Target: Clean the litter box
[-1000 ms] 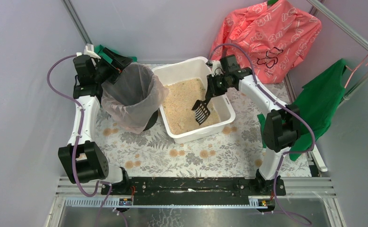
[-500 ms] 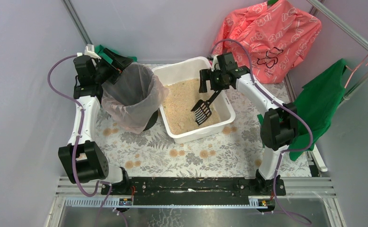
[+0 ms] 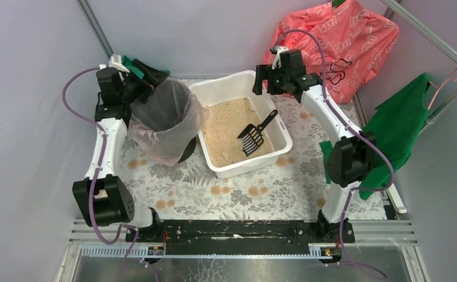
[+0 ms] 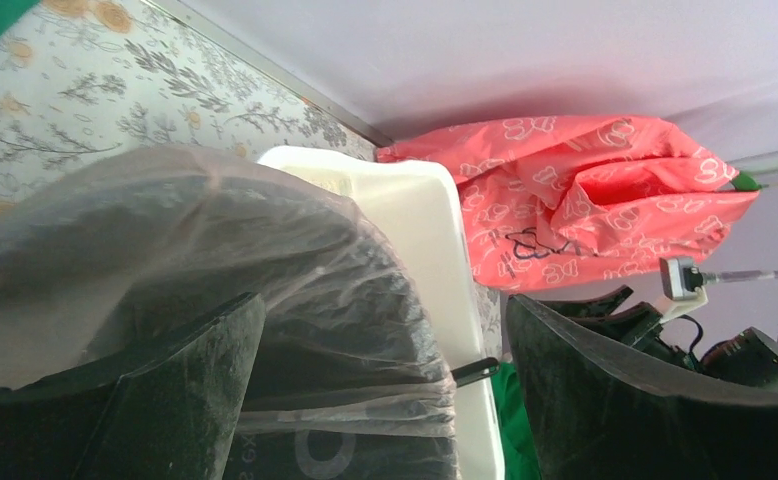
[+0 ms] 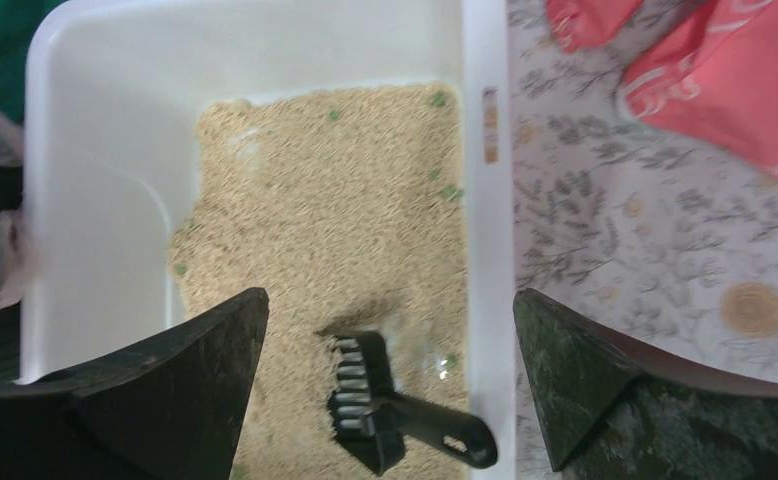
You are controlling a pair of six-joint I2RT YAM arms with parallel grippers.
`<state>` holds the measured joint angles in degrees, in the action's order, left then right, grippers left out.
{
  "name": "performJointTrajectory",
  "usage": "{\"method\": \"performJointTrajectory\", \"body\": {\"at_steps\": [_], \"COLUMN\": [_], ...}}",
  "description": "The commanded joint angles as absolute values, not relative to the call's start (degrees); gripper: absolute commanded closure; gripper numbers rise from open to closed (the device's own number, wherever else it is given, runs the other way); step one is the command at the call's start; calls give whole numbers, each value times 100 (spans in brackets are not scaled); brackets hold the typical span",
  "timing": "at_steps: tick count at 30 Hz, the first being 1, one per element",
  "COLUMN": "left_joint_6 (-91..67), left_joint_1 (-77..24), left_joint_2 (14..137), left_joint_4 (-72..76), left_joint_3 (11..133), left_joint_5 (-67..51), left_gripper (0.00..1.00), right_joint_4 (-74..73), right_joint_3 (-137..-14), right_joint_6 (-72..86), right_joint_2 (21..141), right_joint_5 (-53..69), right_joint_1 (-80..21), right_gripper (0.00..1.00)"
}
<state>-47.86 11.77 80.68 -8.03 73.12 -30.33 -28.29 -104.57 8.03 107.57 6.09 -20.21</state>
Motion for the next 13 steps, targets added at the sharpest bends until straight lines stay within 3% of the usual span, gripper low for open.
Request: {"method": "performJointTrajectory", "body": {"at_steps": [1,6,13], "left_joint_6": [-4797,-4823,-4593], "left_joint_1": [735,418,411], "left_joint_2": [8068,7931,7746], "left_joint_4": [-768,-834,-1170], "left_joint_3": [7644,7658,7598], "left_joint_5": [-2900,-2868,-2485], "left_gripper": [1,1,1], "right_joint_4": [-2082,-1547,-1694], "right_joint_3": [-9884,-8815,-8763], "right_joint_6": [1547,2050,1845], "right_joint_2": [10144,9678,9574], "right_joint_5": [1520,1713,1697], "right_joint_1": [-2030,-2044,-2048], "right_gripper": [0,0,0]}}
